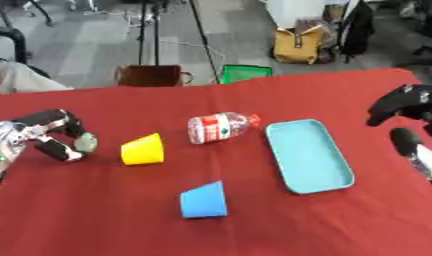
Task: Pick up objects on the table and place them in the box.
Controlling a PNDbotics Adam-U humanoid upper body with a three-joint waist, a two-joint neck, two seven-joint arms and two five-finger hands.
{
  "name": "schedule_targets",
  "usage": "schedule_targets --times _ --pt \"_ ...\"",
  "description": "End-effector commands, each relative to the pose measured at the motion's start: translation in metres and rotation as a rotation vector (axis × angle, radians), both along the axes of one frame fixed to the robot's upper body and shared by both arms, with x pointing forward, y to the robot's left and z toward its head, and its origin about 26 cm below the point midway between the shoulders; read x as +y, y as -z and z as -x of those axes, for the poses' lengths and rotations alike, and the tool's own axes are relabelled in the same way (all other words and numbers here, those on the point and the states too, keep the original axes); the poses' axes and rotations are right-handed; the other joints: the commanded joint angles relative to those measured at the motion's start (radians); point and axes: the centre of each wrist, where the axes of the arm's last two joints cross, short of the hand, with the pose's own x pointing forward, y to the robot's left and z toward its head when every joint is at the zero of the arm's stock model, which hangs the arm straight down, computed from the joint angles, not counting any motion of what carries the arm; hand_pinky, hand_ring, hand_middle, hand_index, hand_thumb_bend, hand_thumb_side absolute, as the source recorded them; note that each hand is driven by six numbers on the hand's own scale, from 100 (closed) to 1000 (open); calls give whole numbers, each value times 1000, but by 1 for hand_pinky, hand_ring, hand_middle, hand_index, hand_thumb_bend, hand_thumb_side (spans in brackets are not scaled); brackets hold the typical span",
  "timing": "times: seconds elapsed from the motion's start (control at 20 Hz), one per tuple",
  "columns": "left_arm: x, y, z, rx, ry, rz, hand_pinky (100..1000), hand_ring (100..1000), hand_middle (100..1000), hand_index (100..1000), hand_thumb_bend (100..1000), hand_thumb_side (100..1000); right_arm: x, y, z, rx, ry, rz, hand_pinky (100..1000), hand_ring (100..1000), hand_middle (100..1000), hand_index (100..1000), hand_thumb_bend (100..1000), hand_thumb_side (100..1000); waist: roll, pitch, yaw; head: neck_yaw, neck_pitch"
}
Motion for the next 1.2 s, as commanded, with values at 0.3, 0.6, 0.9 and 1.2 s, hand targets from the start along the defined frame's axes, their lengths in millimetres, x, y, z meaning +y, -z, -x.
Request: schedule_targets --times 0.3,0.6,0.9,1.2 --pt "2 -15 -3 -28 8 36 597 568 404 486 354 261 -3 -9 -1 -82 -46 46 603 604 638 732 206 470 -1 -13 -1 -3 -13" --pt "-3 -31 -5 -62 39 176 542 562 394 473 255 300 -3 -9 -1 -80 -44 44 603 604 638 732 207 470 -2 -14 1 -6 -14" --pt "-9 -49 -7 -100 61 273 542 581 420 496 270 332 -3 -9 -1 -81 -44 42 604 604 638 732 209 470 -5 -16 2 -7 -14" --pt "-10 -56 -5 -98 64 177 602 627 520 583 370 327 -3 -9 -1 -82 -44 43 604 603 638 732 209 471 -5 -17 2 -9 -14"
